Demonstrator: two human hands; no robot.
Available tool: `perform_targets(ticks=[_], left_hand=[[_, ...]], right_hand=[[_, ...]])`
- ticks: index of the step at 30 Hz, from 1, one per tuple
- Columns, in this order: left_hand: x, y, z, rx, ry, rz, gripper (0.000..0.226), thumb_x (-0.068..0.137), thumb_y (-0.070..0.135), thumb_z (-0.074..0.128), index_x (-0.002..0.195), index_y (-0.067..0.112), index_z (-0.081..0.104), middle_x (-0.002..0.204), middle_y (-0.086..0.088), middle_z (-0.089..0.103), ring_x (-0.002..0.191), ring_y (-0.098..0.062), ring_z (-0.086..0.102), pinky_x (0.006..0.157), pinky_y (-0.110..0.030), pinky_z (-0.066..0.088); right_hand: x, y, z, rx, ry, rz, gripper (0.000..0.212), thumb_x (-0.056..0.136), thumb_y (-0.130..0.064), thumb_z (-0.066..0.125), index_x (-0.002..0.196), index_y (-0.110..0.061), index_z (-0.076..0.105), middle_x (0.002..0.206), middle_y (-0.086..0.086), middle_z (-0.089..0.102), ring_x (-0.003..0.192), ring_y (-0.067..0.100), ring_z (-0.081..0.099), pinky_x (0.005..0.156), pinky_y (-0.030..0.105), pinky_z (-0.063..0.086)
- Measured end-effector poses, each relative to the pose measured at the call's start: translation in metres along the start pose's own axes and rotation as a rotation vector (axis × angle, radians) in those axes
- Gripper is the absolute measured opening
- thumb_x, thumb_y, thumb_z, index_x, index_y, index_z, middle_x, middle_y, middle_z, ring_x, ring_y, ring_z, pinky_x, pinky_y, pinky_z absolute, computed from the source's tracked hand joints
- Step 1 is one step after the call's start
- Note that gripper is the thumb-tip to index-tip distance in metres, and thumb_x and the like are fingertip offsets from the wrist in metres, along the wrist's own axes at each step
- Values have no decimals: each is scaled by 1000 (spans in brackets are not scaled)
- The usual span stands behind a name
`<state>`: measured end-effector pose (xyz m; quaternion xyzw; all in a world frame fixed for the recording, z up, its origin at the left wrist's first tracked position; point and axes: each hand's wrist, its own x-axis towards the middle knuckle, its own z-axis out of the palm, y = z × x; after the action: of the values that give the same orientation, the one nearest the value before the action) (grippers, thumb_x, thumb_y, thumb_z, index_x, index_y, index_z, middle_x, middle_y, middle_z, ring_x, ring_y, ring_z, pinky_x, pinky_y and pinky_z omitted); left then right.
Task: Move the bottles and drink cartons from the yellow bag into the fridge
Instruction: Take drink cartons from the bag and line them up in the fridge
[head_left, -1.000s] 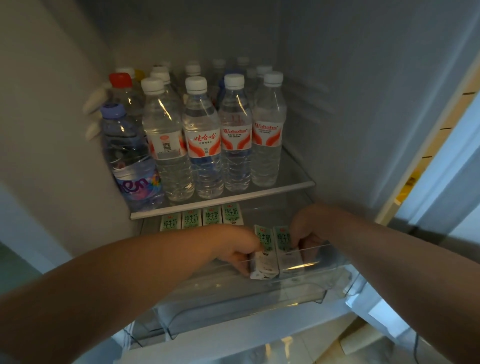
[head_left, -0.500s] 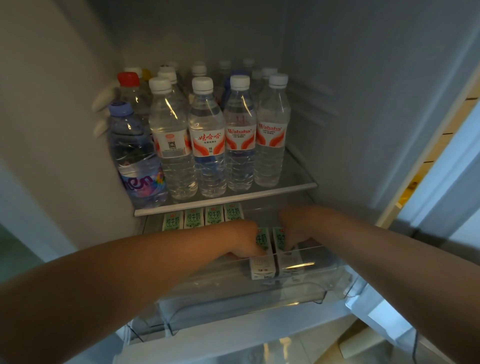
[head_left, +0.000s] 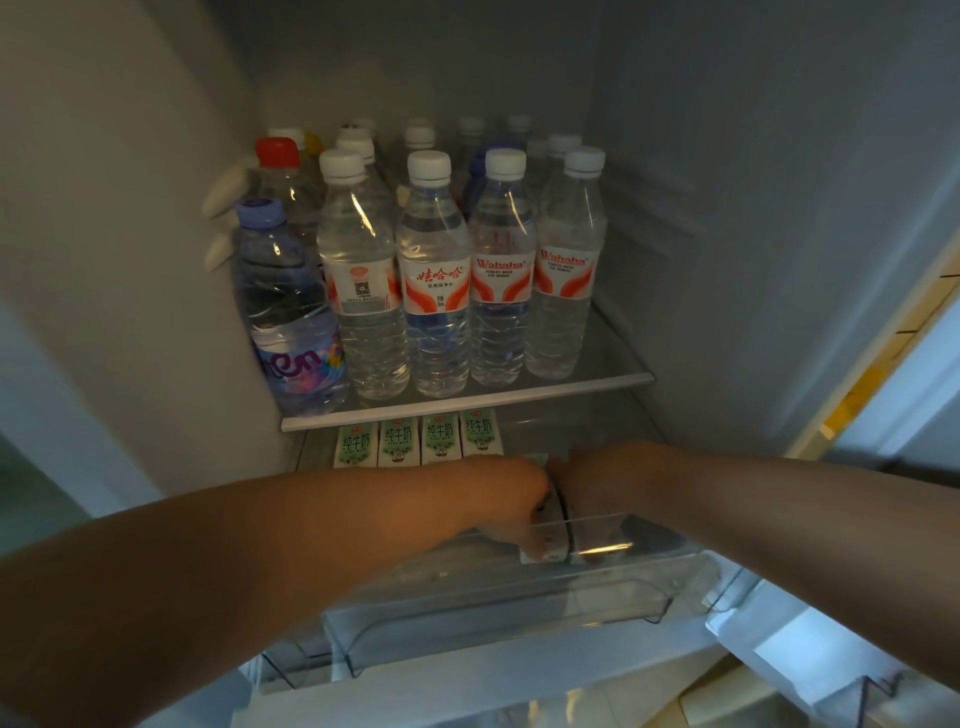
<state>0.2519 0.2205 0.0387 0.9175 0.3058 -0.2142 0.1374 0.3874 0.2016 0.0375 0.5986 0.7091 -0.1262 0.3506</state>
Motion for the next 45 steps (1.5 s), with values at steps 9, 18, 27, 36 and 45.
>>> perform_targets(ticks=[9, 18, 27, 36, 45], left_hand=[[5, -11, -10, 85, 105, -124, 46, 92, 53, 59, 69, 17, 40, 68, 4, 41, 74, -18, 49, 65, -32, 45], [19, -24, -14, 97, 146, -206, 49, 98, 52, 49, 114, 7, 58, 104, -7, 59, 100, -26, 60, 74, -34, 47], [24, -34, -8, -7, 187, -283, 49, 98, 52, 47, 118, 8, 55, 114, -11, 60, 101, -25, 60, 73, -33, 46], [6, -39, -20, -117, 86, -284, 55, 94, 49, 58, 123, 2, 57, 121, -13, 62, 109, -27, 60, 85, -34, 49], [-64, -43, -45, -301, 61, -301, 42, 96, 59, 47, 103, 20, 60, 103, -1, 61, 93, -17, 59, 76, -27, 46]], right_hand=[[3, 18, -13, 102, 146, -134, 42, 78, -38, 74, 102, -30, 41, 107, 3, 49, 93, 23, 51, 87, 35, 48], [21, 26, -20, 201, 284, -43, 54, 75, -29, 81, 121, -10, 59, 124, 10, 56, 106, 26, 60, 89, 37, 53], [32, 25, -20, 297, 327, 62, 59, 84, -37, 75, 131, -7, 56, 132, 11, 57, 120, 26, 56, 98, 37, 49], [16, 34, -18, 480, 314, 82, 52, 83, -26, 76, 130, -12, 58, 129, 4, 61, 116, 22, 58, 92, 28, 49], [-57, 2, -27, 770, 526, -77, 47, 94, -40, 61, 140, -36, 49, 129, -18, 55, 121, 6, 51, 96, 23, 40]])
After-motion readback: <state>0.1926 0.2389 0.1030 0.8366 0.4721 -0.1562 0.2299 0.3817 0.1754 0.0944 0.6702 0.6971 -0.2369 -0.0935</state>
